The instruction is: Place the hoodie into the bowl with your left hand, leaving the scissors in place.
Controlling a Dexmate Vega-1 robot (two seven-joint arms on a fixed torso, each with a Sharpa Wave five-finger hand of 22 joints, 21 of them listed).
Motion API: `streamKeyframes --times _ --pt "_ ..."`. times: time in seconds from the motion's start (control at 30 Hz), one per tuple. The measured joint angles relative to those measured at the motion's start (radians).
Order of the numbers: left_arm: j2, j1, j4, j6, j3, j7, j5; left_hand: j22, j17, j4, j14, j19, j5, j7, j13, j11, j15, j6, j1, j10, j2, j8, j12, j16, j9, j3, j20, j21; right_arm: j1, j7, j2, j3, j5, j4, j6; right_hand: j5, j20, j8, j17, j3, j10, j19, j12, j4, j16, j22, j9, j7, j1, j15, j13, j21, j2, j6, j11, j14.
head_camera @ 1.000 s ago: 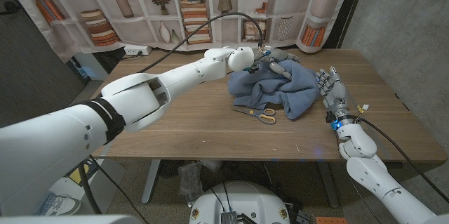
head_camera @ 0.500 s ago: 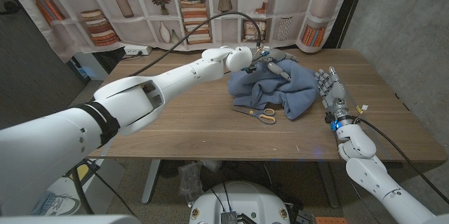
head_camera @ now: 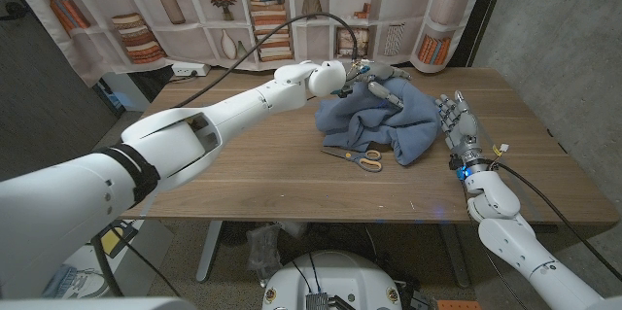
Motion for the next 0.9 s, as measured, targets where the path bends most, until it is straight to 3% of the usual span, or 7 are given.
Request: streamKeyframes --times 0.9 --pt "0.047 0.029 -0.119 0.025 -0.051 0.014 0.031 0.005 -0.018 -0.002 0.0 -0.003 0.0 0.019 -0.009 0.0 0.0 0.02 -0.013 0.001 0.013 0.01 0.011 0.008 0.0 -0.027 -0.003 -0.015 0.008 -0.007 -0.01 0.0 -0.01 -0.01 -0.008 0.0 0.0 0.0 0.0 0.0 0.0 0.0 0.0 0.0 0.0 0.0 0.0 -0.004 0.0 0.0 0.0 0.0 0.0 -0.004 0.0 0.0"
